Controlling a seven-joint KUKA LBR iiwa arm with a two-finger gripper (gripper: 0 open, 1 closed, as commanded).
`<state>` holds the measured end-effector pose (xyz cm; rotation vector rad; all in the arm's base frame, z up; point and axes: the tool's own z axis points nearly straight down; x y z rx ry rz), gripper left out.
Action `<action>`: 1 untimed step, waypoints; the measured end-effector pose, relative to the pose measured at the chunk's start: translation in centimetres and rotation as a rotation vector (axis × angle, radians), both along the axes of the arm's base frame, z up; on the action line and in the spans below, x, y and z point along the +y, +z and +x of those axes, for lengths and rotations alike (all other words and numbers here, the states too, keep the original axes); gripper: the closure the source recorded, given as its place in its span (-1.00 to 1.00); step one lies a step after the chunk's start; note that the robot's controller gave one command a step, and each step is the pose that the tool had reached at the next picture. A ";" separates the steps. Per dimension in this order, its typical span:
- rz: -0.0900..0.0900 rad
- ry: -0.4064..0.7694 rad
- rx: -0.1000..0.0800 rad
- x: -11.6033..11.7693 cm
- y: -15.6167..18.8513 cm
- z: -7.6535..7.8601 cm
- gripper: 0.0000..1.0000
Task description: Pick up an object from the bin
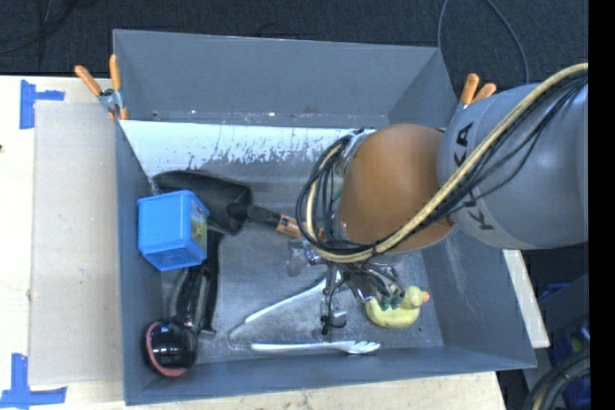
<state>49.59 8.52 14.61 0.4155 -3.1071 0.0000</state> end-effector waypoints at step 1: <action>0.004 0.002 -0.001 3.1 1.3 -0.1 -1.00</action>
Offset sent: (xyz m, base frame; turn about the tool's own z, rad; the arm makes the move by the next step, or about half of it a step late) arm -0.0010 -0.0206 -0.0253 0.0123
